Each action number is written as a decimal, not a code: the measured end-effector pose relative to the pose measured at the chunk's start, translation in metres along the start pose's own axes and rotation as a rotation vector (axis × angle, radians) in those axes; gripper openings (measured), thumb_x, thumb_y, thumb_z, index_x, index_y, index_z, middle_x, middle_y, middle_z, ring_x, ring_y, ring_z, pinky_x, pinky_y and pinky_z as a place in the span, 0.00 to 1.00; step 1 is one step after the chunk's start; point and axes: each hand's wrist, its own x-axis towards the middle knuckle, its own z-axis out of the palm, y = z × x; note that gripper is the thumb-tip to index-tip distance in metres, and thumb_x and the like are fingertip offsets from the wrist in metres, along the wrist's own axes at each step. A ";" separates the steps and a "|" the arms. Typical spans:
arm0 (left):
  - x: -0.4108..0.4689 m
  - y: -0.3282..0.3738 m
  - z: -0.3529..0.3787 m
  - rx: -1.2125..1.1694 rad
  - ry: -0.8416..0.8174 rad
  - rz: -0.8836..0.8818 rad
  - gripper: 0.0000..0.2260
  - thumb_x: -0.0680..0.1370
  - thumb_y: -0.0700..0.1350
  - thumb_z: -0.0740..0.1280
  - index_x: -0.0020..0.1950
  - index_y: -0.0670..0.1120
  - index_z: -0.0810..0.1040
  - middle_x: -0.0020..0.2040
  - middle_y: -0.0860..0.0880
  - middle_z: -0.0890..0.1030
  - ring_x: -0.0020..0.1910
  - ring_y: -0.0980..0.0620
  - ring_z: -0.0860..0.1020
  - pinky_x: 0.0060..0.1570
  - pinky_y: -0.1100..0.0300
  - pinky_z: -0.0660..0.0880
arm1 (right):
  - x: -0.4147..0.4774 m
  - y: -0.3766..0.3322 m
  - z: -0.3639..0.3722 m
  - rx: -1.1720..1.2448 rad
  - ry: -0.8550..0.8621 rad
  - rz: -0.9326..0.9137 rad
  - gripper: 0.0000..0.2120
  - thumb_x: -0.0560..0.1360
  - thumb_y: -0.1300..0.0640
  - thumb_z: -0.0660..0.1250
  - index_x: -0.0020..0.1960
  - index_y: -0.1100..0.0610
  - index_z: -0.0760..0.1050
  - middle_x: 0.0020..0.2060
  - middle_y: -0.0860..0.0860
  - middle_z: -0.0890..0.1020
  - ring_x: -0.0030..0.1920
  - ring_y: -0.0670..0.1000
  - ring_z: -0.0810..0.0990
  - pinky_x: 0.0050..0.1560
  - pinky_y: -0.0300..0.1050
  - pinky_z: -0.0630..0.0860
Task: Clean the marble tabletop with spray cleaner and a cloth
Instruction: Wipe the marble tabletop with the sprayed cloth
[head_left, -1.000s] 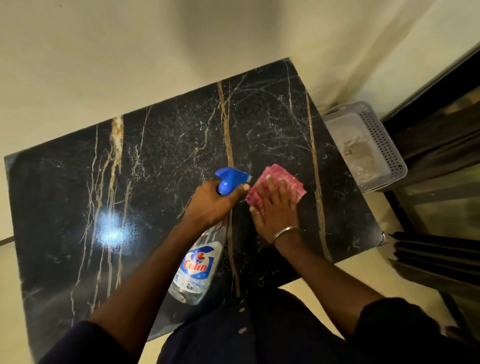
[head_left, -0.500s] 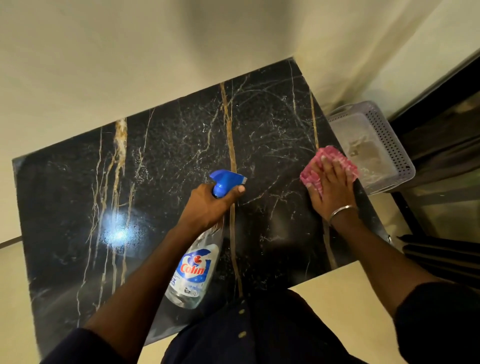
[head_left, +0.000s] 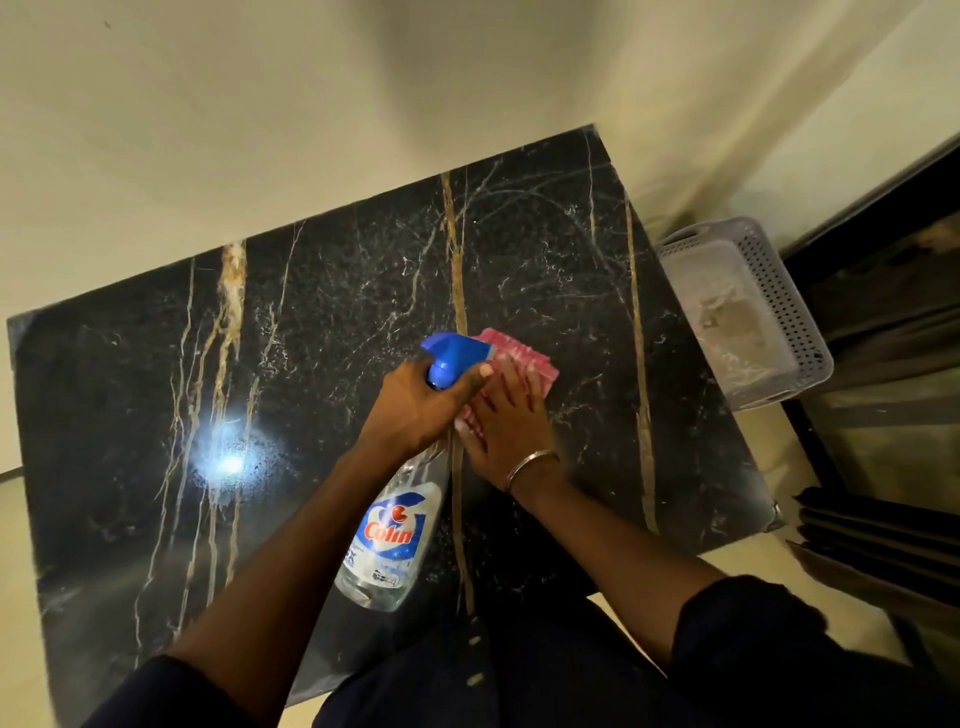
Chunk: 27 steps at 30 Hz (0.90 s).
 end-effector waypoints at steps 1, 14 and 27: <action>0.002 0.001 0.000 -0.001 -0.002 -0.008 0.18 0.74 0.62 0.68 0.49 0.48 0.80 0.40 0.49 0.84 0.39 0.53 0.82 0.42 0.57 0.79 | -0.003 -0.005 0.003 -0.012 -0.016 -0.081 0.27 0.78 0.43 0.53 0.73 0.54 0.66 0.73 0.58 0.68 0.76 0.63 0.58 0.74 0.66 0.49; 0.021 0.007 -0.009 -0.016 -0.052 0.011 0.23 0.74 0.63 0.66 0.51 0.43 0.78 0.43 0.42 0.83 0.42 0.45 0.82 0.47 0.47 0.80 | 0.028 0.163 -0.053 -0.013 0.130 0.332 0.30 0.79 0.43 0.52 0.79 0.51 0.58 0.78 0.54 0.59 0.78 0.58 0.53 0.77 0.62 0.48; 0.005 0.001 -0.021 -0.028 0.037 0.007 0.18 0.74 0.62 0.67 0.47 0.46 0.79 0.38 0.46 0.83 0.36 0.51 0.81 0.38 0.56 0.78 | 0.033 0.005 -0.016 0.082 -0.045 -0.160 0.26 0.78 0.47 0.51 0.71 0.54 0.71 0.72 0.56 0.71 0.74 0.61 0.66 0.73 0.64 0.57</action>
